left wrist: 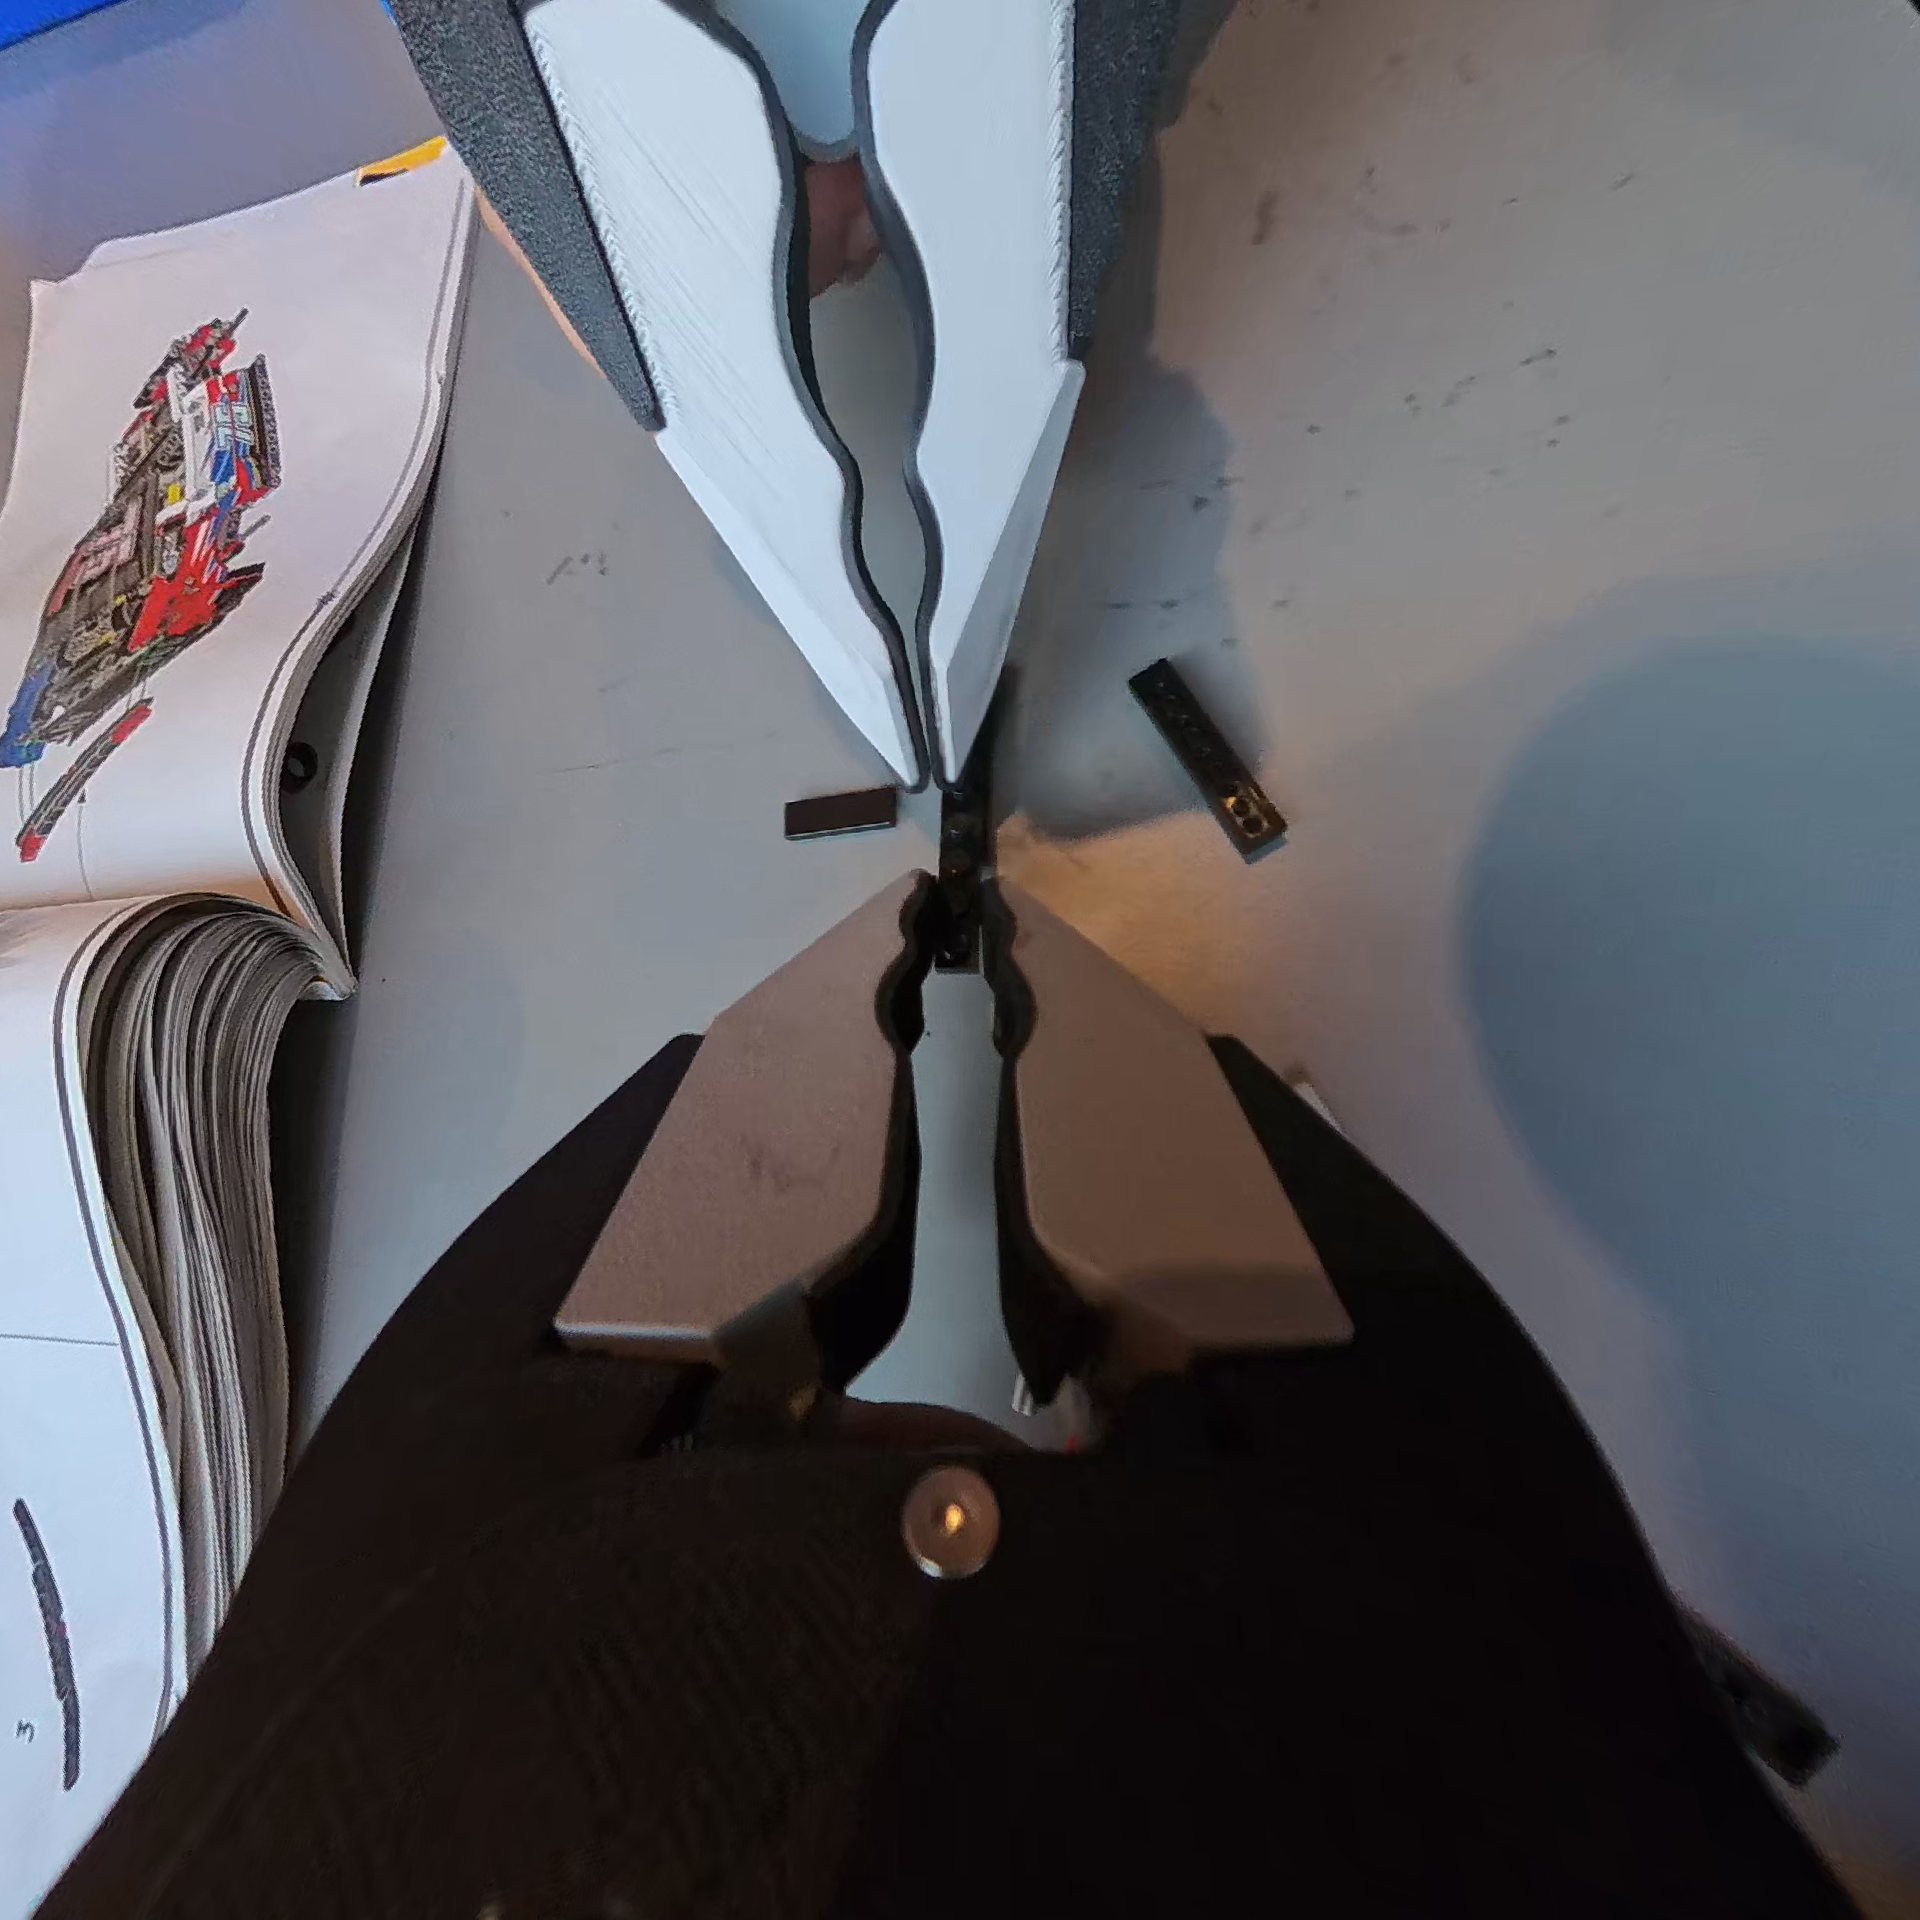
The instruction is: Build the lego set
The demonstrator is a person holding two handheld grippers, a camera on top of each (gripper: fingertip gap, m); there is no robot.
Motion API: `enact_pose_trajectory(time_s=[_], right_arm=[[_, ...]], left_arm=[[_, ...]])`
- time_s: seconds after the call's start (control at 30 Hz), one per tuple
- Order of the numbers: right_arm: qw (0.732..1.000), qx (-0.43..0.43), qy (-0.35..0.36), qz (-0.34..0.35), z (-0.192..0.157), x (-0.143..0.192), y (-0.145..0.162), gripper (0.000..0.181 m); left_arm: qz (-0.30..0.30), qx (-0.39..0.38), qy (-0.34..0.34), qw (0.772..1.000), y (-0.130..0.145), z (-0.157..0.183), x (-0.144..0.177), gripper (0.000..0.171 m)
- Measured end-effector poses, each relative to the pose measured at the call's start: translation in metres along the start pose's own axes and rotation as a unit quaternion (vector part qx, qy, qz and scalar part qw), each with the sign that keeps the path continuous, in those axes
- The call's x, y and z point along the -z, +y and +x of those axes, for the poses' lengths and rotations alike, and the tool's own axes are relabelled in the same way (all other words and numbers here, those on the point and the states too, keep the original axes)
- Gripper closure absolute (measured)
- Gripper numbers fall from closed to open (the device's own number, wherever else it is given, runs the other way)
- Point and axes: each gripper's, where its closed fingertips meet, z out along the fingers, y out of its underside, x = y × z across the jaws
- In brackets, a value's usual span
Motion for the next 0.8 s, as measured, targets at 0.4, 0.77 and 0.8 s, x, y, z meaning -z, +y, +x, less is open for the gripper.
enact_pose_trajectory(time_s=[0.4,0.77,0.8], right_arm=[[1.000,0.022,0.009,-0.018,0.0002,-0.0020,0.0026,0.181],[0.997,0.058,0.005,-0.054,0.0014,-0.0038,0.0041,0.181],[0.997,0.060,0.002,-0.056,0.0011,-0.0037,0.0045,0.181]], left_arm=[[-0.013,0.018,0.004,1.000,0.0019,0.0002,-0.0023,0.166],[-0.036,0.066,-0.009,0.997,0.0031,-0.0001,-0.0025,0.167],[-0.035,0.069,-0.009,0.997,0.0031,-0.0002,-0.0025,0.167]])
